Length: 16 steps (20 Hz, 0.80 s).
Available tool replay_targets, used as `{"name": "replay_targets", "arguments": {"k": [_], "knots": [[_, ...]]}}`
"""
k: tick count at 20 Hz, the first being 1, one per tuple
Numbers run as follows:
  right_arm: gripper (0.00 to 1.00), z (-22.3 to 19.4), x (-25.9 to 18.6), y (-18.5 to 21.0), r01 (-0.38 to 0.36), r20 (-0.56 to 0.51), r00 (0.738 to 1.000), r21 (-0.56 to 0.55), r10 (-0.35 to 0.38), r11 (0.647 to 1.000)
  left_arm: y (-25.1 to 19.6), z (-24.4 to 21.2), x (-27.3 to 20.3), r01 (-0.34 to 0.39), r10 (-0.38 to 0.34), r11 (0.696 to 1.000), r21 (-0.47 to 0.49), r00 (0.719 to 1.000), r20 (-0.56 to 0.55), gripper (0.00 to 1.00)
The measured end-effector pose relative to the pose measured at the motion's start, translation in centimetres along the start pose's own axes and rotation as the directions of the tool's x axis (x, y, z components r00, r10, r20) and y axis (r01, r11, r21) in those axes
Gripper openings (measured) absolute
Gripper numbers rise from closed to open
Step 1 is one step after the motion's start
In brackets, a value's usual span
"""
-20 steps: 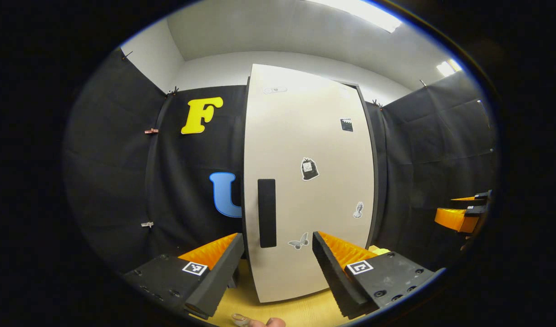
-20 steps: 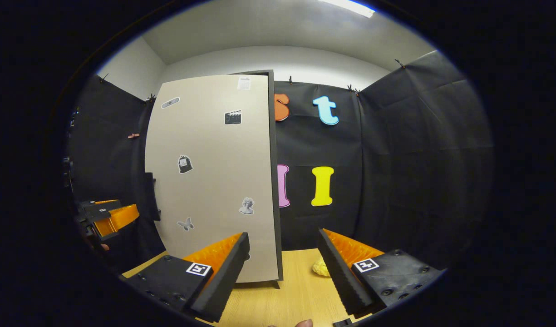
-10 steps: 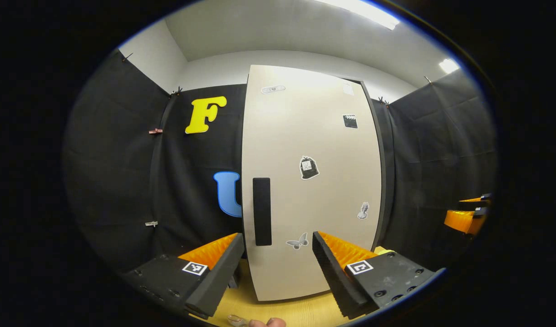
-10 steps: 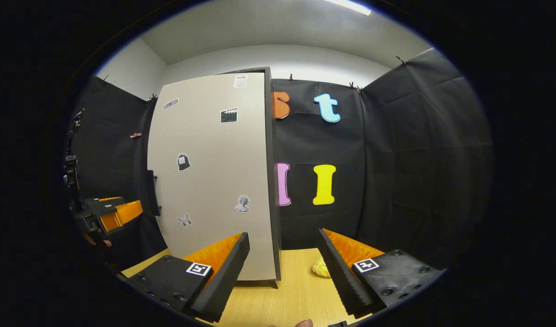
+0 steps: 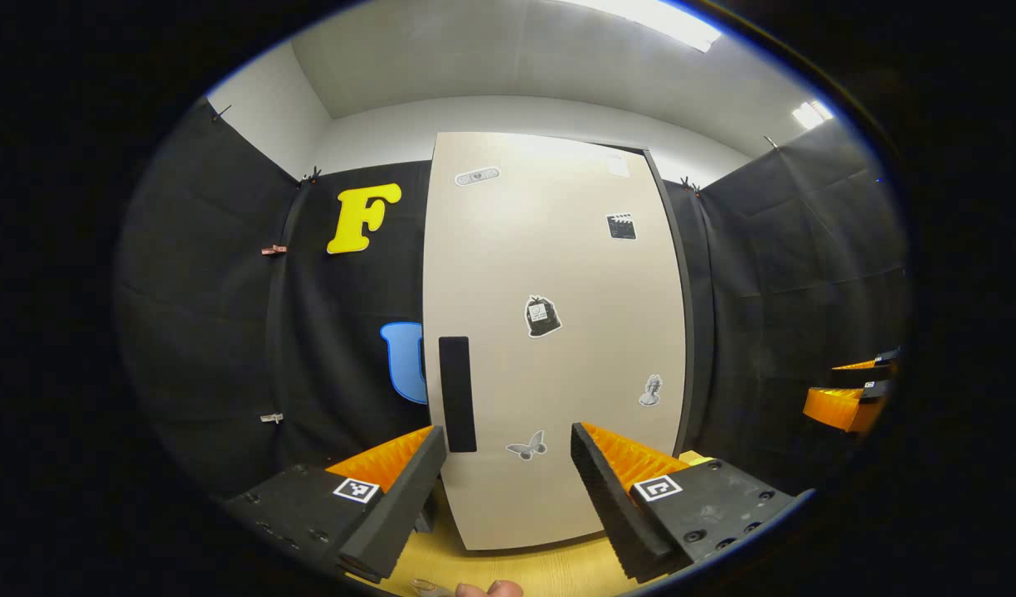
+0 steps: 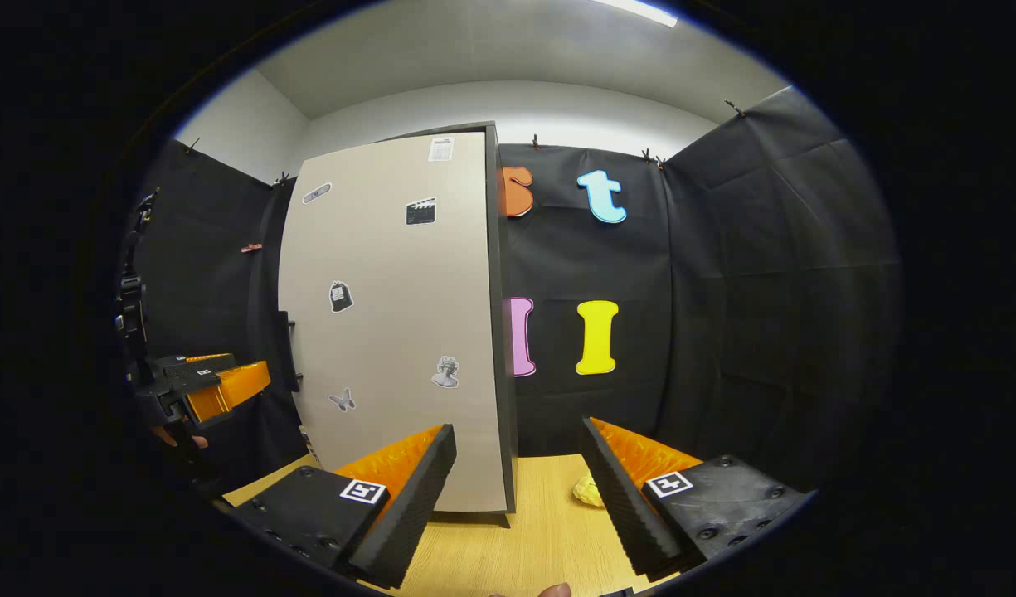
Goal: Open the cabinet door with the right hand, grasp the bottle in the cabinet with the left hand and place it on the coaster, then close the cabinet door with the right hand.
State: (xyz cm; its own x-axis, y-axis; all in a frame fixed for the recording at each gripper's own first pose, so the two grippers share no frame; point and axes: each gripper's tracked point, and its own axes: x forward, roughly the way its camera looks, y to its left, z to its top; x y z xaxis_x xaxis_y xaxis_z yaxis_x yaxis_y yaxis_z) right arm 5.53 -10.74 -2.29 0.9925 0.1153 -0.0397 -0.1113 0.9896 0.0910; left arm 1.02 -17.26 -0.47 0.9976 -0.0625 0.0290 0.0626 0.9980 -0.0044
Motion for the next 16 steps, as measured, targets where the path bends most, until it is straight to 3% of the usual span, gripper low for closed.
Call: {"name": "replay_targets", "arguments": {"k": [16], "knots": [[0.98,-0.08,-0.14,-0.04,-0.002,0.002,1.0,-0.011,0.002,1.0,-0.82,-0.07,-0.02,0.013,-0.013,1.0,0.019,1.0,-0.003,0.95]]}}
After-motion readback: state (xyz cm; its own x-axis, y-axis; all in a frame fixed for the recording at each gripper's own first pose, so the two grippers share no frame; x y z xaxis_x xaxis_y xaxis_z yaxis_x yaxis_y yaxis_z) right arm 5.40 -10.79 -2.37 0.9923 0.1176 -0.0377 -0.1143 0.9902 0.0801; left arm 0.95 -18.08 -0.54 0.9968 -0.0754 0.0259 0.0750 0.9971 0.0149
